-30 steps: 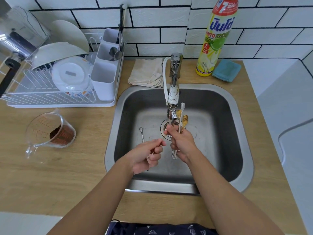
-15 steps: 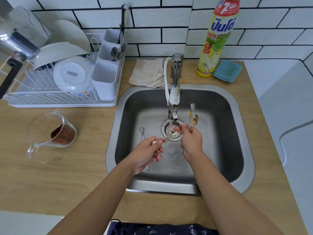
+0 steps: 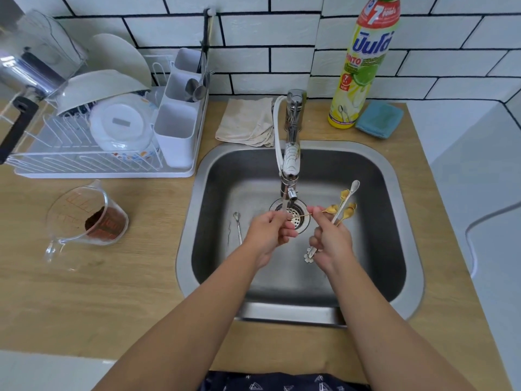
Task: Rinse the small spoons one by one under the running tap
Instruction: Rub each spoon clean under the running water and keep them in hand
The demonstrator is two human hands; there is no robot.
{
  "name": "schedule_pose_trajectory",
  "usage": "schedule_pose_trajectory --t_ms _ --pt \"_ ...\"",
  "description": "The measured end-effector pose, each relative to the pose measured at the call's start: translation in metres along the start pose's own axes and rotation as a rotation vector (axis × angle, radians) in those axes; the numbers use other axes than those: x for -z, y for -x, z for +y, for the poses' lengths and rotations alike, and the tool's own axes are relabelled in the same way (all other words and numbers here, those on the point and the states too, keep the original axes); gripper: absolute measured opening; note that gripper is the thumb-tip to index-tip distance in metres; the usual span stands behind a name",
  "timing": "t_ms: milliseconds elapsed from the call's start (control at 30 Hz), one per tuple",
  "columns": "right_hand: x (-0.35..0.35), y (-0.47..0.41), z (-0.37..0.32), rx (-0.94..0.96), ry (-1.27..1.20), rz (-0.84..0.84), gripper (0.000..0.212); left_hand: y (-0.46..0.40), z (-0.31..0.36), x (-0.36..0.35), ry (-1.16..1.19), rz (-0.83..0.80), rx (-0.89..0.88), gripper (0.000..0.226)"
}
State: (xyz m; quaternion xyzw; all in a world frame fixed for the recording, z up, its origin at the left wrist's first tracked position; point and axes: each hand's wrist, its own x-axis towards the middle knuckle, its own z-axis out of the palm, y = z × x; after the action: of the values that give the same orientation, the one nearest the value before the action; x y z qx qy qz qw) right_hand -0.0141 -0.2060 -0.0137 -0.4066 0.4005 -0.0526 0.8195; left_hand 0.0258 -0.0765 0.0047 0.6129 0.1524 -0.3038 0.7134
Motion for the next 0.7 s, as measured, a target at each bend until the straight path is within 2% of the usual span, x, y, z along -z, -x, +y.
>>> schedule_pose_trajectory --t_ms 67,133,200,333,400,500,567,633,700 --pt "-0.002 0.003 0.001 -0.014 -0.016 -0.015 0.01 0.004 -0.002 0.001 0.043 -0.114 0.028 0.018" --pt "-0.003 0.003 0.002 -0.016 -0.029 -0.023 0.013 0.007 -0.004 0.002 0.034 -0.167 0.045 0.018" --pt "-0.003 0.002 0.003 -0.014 -0.024 -0.042 0.016 0.009 -0.003 0.002 -0.046 -0.109 0.043 0.018" --pt "-0.005 0.003 0.011 0.003 0.056 -0.058 0.007 0.007 -0.005 0.004 -0.199 0.084 -0.022 0.035" --pt "-0.005 0.002 0.013 0.016 0.06 -0.046 0.005 0.006 -0.009 0.009 -0.269 0.064 -0.075 0.032" --pt "-0.001 -0.001 0.011 0.028 0.047 -0.036 0.016 0.008 -0.012 0.02 -0.382 -0.096 -0.151 0.006" --pt "0.0 -0.001 0.009 0.031 0.05 -0.033 0.025 0.008 -0.016 0.026 -0.434 -0.149 -0.202 0.018" --pt "-0.004 0.0 0.009 0.039 0.047 -0.026 0.018 0.006 -0.016 0.026 -0.502 -0.092 -0.26 0.02" --pt "-0.009 0.0 0.009 0.054 0.041 -0.005 0.014 -0.001 -0.014 0.02 -0.464 -0.028 -0.234 0.024"
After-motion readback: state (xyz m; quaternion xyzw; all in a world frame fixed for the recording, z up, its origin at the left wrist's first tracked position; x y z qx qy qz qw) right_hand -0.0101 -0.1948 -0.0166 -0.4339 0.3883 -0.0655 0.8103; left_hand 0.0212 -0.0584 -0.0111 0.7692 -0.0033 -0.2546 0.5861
